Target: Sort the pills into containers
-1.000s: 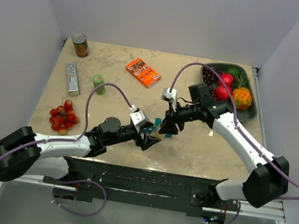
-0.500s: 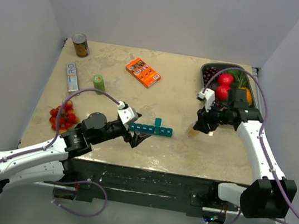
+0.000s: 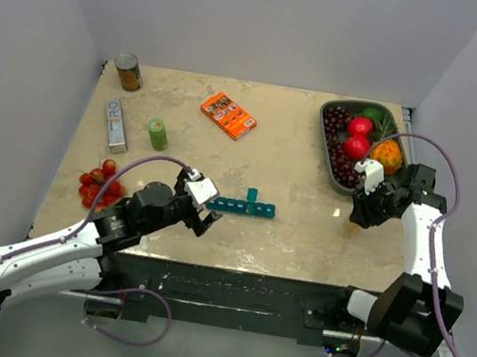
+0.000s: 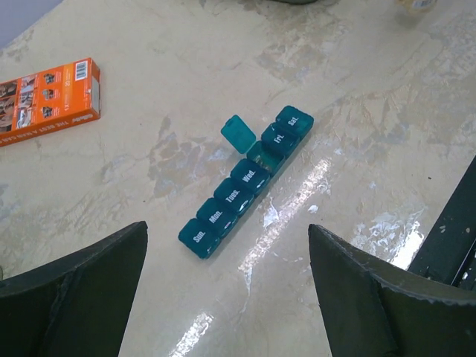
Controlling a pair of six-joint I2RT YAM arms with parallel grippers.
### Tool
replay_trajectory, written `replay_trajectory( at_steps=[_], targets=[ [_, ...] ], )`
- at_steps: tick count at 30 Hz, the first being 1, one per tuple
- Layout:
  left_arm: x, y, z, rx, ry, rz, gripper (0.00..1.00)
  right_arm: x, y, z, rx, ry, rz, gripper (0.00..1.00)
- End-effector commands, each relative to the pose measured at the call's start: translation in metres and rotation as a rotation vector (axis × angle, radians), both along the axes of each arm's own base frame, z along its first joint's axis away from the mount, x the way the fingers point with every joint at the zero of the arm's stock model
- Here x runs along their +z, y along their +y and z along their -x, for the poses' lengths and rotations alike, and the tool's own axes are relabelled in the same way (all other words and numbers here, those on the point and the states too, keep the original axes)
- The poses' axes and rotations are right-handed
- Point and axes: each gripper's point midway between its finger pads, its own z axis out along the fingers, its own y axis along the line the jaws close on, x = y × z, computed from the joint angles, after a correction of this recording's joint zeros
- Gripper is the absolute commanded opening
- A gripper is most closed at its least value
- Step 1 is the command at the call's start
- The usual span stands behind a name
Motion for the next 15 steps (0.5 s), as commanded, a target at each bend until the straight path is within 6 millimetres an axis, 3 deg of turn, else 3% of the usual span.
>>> replay_trajectory(
  at_steps=[1,10,15],
  targets=[
    [0.002,0.01,-0.002,0.021,-0.036,-0.027,0.93,-0.005,-0.018,-0.013,-0.02,-0.047,0.055,0.02],
    [0.002,0.011,-0.001,0.02,-0.034,-0.029,0.93,-0.018,-0.018,-0.01,-0.017,-0.024,0.047,0.09],
    [0.0,0.01,0.0,0.012,-0.027,-0.034,0.93,-0.023,-0.016,-0.003,0.004,-0.006,0.047,0.18]
  ],
)
